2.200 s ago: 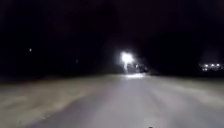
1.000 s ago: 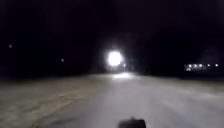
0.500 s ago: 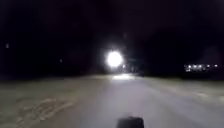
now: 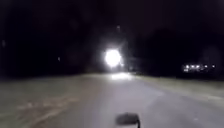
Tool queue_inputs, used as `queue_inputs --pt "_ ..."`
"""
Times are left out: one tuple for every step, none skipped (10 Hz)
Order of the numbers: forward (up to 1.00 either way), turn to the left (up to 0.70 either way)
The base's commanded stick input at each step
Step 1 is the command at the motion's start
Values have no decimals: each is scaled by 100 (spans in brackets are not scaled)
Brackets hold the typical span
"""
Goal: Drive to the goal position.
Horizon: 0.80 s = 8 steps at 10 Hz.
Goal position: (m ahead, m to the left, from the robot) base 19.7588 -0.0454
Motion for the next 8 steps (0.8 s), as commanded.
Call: queue_inputs --pt "100 0" --pt "100 0" --pt "100 0" --pt "100 0" --pt "100 0" --pt "100 0" --pt "100 0" --pt "100 0"
